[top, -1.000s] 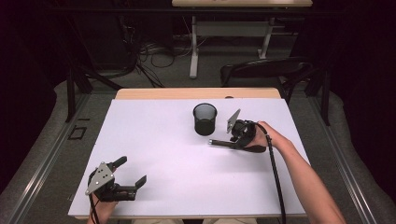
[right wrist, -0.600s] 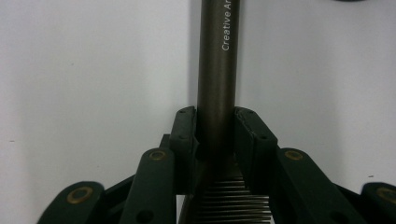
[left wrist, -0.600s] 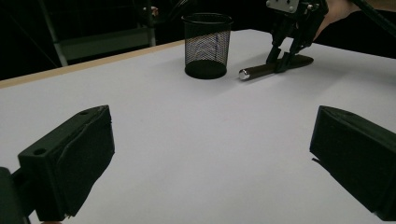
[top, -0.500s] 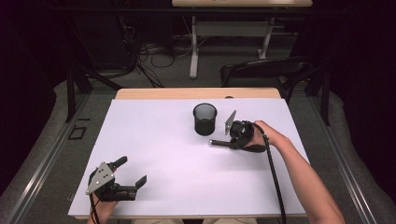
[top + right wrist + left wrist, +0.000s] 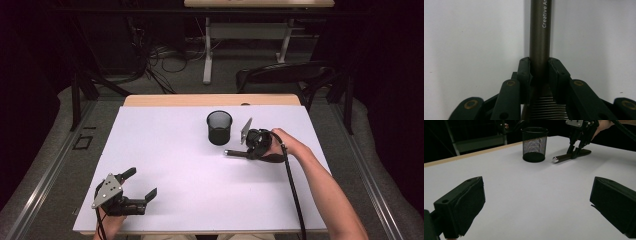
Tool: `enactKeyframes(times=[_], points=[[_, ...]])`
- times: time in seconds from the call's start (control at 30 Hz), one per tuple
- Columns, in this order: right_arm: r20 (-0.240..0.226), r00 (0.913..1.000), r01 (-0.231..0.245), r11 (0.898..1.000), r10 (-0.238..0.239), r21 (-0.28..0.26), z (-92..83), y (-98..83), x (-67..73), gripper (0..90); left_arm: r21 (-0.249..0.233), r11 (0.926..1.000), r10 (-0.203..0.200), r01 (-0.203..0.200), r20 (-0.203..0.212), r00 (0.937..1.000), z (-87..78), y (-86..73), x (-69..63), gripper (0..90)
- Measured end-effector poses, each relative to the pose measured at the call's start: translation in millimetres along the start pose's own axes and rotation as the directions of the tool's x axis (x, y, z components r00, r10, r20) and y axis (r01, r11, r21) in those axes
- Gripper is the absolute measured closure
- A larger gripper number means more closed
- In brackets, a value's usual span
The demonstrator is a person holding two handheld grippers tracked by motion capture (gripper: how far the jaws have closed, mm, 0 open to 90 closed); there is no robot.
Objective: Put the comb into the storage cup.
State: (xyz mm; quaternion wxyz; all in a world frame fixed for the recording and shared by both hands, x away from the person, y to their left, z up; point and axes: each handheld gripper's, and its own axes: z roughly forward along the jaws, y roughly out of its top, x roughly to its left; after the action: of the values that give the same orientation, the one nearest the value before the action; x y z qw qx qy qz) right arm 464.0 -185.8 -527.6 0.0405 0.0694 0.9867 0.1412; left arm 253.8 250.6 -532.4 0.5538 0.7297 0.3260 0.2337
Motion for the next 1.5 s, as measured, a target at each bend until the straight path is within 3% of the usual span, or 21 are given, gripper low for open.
enactKeyframes(times=[0.5, 0.9, 1.5], points=[[0.041, 0.9992, -0.001, 1.000, 0.002, -0.031, -24.8, 4.8, 3.5, 72.9, 0.001, 1.0000, 0.003, -0.003, 0.004, 1.0000, -0.1, 0.2, 0.0, 0.0], [0.073, 0.9952, 0.066, 0.998, -0.065, -0.013, -39.0, 13.9, 14.5, 72.9, 0.015, 0.9998, 0.009, -0.009, 0.010, 0.9999, 1.7, 0.6, -2.1, 0.0], [0.098, 0.9883, 0.119, 0.993, -0.117, -0.020, -50.2, 29.2, 30.7, 72.9, 0.022, 0.9997, 0.008, -0.008, 0.012, 0.9999, 2.8, 0.7, -2.6, 0.0]])
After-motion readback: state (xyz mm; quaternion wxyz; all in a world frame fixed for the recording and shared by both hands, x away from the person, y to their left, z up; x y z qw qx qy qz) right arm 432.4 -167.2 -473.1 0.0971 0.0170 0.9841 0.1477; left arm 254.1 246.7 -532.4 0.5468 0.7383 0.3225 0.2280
